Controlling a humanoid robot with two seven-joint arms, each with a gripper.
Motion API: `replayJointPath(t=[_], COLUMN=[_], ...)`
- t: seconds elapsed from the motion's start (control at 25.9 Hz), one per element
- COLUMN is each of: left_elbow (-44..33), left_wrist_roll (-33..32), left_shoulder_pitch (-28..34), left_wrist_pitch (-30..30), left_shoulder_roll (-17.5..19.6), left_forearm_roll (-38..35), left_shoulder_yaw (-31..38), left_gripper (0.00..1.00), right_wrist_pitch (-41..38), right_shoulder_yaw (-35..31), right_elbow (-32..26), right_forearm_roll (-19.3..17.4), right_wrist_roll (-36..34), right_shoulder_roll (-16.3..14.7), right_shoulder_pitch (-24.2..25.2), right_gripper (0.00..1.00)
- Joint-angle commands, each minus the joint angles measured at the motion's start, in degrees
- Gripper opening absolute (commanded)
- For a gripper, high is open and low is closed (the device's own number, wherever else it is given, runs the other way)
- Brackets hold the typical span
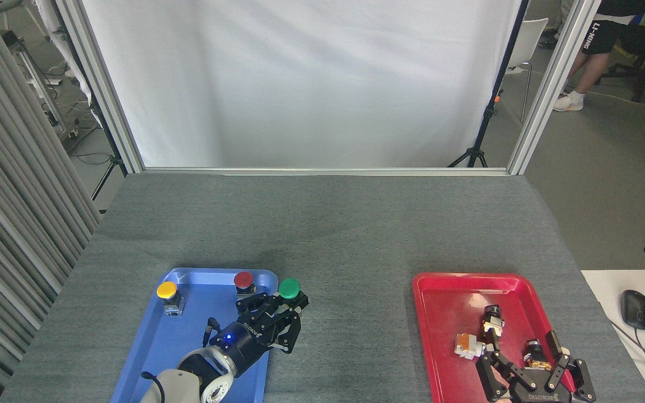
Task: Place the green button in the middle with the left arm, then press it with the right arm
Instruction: 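Carry the green button out of the tray toward the table middle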
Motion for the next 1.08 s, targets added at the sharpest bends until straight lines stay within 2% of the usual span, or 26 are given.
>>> replayJointPath(t=[0.0, 0.15, 0.39, 0.46, 0.58, 0.77, 0.85, 1.0, 1.04], left_elbow=[4.7, 11.1, 16.0, 17.5, 18.6, 19.1, 20.0, 20.8, 20.8], left_wrist_roll=[0.0, 0.6, 0.4, 0.8, 1.7, 2.0, 2.1, 2.5, 2.9], left_shoulder_pitch=[-2.3, -4.0, -4.9, -5.2, -5.9, -5.9, -5.9, -5.9, -5.9], left_wrist_pitch=[1.4, 1.7, 6.5, 6.9, 7.1, 8.1, 8.1, 8.6, 8.7], left_shoulder_roll=[-5.2, -8.8, -10.1, -11.3, -11.4, -11.5, -11.5, -11.5, -11.5], left_forearm_roll=[-4.2, -4.9, -5.1, -5.0, -4.2, -4.2, -4.2, -4.2, -4.2], left_shoulder_yaw=[-1.1, -1.7, -6.2, -7.3, -8.8, -9.1, -9.5, -11.1, -11.2], left_gripper=[0.00, 0.00, 0.00, 0.00, 0.00, 0.00, 0.01, 0.09, 0.19], right_wrist_pitch=[0.0, 0.1, 0.2, 0.3, 0.1, -1.4, -3.4, -1.4, -1.2], right_shoulder_yaw=[0.0, 0.0, -0.4, -0.4, 0.2, 0.6, 0.9, 4.8, 5.2], right_elbow=[0.1, 0.2, 0.4, 1.1, 1.2, 1.9, 2.9, 2.5, 2.6], right_forearm_roll=[0.0, 0.0, -0.2, -2.5, -5.5, -5.4, -5.3, -5.2, -5.2], right_wrist_roll=[2.0, 2.7, 2.7, 2.7, 2.6, 2.0, 1.2, 1.2, 1.2], right_shoulder_roll=[0.0, -0.1, 0.2, 0.6, 0.2, -0.2, 0.6, 0.6, 0.3], right_shoulder_pitch=[0.0, 0.0, 0.6, 0.6, 0.4, 0.7, 0.6, 0.3, 0.3], right_gripper=[1.00, 1.00, 1.00, 1.00, 1.00, 1.00, 0.99, 0.99, 0.99])
